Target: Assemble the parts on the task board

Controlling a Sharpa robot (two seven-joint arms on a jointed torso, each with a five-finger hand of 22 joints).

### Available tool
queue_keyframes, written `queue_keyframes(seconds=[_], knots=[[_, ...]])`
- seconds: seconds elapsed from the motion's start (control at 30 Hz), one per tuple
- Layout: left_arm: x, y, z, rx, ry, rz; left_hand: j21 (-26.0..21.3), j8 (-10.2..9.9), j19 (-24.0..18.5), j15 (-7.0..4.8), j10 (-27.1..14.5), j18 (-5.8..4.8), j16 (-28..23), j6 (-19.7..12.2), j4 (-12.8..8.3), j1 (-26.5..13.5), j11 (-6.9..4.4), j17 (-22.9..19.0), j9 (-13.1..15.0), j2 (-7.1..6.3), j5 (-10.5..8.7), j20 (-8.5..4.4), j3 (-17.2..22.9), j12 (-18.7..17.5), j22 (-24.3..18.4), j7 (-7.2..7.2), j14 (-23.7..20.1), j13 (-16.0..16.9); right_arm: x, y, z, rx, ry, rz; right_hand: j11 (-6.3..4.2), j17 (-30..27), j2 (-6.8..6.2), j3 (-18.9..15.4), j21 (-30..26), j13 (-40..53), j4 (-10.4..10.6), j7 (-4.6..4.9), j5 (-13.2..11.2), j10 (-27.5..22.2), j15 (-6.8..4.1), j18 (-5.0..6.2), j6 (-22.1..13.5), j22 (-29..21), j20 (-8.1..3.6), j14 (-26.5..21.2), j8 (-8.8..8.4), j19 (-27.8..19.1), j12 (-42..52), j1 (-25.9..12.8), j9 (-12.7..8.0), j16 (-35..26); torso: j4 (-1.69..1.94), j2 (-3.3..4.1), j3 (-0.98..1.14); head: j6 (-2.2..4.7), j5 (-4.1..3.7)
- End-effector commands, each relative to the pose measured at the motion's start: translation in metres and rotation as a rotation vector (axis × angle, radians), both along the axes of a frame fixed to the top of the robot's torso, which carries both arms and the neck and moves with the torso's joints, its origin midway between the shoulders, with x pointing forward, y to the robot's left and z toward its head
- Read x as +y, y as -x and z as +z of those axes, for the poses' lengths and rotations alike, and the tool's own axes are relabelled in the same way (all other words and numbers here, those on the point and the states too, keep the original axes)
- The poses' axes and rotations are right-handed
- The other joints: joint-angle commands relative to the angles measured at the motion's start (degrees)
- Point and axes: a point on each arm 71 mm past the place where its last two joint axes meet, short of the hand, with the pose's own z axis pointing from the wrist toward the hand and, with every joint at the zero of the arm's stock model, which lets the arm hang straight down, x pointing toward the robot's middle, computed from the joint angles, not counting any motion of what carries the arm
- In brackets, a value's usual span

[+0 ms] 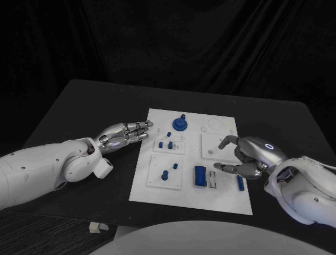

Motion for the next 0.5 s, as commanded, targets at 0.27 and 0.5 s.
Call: queue_keyframes(seconds=[0.27,0.5], knots=[[-0.001,0.002,0.013,-0.158,0.053,0.095,-0.61,0.15,-1.36,-4.23,0.70,-0.39,-0.17,1.03,4.00,-2.78,0.39,-0.17,0.13,-2.11,-1.16,-0.60,-2.03,2.64,-2.43,-0.20,-0.64,0.38,-0.046,-0.025,0.015,0.362,-0.003,-0.262,-1.56,6.75,2.05,1.45,2.64,15.08,-0.28,-2.90,8.32,6.06,-1.19,-0.26,20.52,8.96,-1.29,4.22,-1.41,1.17,0.38,-0.03,2.27,0.48,0.32,0.02,-0.14,0.00,-1.01],[-0.005,0.004,0.022,-0.267,0.086,0.143,-1.32,-1.06,-3.53,-8.76,-0.45,2.58,-0.21,-8.62,9.38,-4.99,-5.86,-0.21,-0.98,-2.80,-6.58,-4.66,-8.01,-0.14,-5.76,-8.57,-0.74,-0.11,-0.061,-0.032,0.011,0.488,0.106,-0.315,-1.56,7.18,2.51,0.35,2.81,15.08,-0.03,-2.84,2.76,6.06,-1.22,-0.30,23.61,8.94,-1.34,4.32,-7.05,1.11,0.38,-2.97,3.41,0.67,0.37,0.07,-0.20,0.00,-1.21]])
